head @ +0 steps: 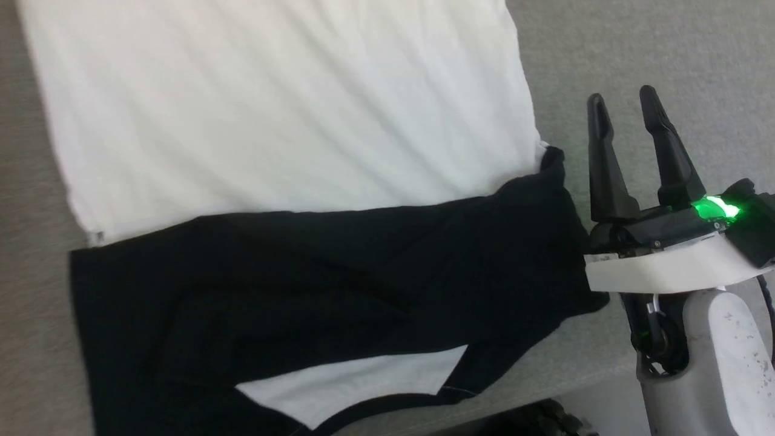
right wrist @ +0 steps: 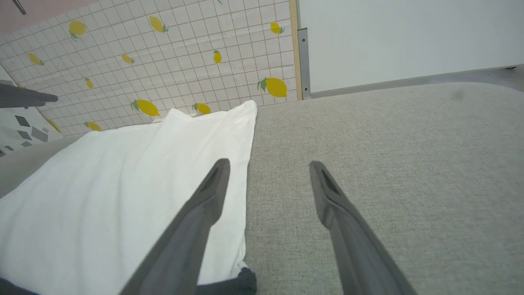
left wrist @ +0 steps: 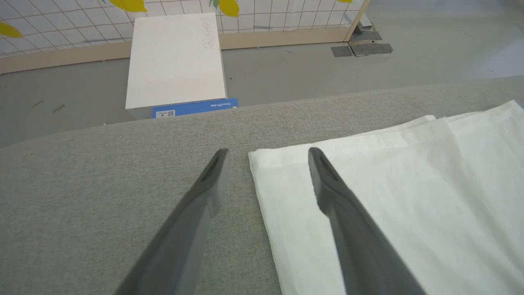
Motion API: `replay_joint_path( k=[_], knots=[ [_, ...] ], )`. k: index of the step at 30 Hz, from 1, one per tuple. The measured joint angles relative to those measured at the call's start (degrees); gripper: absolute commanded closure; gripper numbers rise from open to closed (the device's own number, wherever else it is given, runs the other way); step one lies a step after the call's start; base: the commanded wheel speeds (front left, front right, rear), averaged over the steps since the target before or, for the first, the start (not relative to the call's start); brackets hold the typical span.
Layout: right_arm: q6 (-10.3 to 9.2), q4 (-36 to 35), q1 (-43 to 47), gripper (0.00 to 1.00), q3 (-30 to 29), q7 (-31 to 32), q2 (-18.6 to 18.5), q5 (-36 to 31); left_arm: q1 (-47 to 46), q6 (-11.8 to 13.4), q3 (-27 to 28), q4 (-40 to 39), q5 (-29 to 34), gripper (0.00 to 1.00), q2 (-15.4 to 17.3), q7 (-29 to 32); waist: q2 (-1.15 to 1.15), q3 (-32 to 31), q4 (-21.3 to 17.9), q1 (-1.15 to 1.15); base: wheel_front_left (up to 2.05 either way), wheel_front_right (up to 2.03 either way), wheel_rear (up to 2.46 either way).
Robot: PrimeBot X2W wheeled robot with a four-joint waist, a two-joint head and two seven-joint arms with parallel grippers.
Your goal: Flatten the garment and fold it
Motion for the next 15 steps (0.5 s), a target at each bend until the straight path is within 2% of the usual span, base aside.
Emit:
replay_joint_path(
  k=[7,11,15],
  knots=[
    [0.01,1.1,-0.9,0.0,1.3,-1.6,0.0,1.4,-0.6,7.1,0.5,-1.9,1.9,0.0,2.4,8.3,0.0,4.5,-4.2,0.0,0.0,0.0,0.0],
    [0.0,1.6,-1.4,0.0,1.9,-2.2,0.0,2.1,-0.5,9.3,0.6,-2.9,2.9,0.0,3.6,11.2,0.0,6.4,-5.9,0.0,0.0,0.0,0.0],
    [0.0,2.2,-1.7,0.0,2.6,-2.6,0.0,2.2,-0.8,10.0,1.0,-4.1,3.9,0.0,5.3,11.4,0.0,7.8,-6.9,0.0,0.0,0.0,0.0]
  ],
)
